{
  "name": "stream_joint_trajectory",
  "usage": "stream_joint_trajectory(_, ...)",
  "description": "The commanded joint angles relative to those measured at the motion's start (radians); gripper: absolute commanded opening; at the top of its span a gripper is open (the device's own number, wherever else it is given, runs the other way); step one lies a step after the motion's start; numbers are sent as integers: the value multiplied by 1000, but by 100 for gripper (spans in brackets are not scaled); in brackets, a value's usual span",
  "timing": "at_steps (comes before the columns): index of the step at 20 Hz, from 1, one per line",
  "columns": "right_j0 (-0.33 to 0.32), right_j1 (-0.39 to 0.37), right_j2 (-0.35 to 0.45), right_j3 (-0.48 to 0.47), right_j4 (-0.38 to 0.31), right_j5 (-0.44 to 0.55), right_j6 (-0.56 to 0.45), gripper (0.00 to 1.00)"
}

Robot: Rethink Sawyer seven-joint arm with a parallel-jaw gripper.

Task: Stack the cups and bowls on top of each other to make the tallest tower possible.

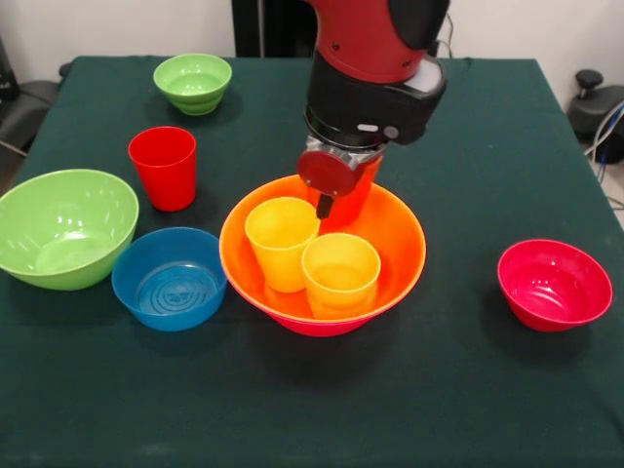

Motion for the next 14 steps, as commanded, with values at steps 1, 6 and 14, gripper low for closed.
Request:
stream_joint_trajectory(1,-24,-25,145,69,-24,-64,-219,100)
stream_joint_trajectory(6,-17,-15,144,39,-31,-42,-211,100)
stream_joint_trajectory(14,16,-1,104,-4,-45,-5,-157,100)
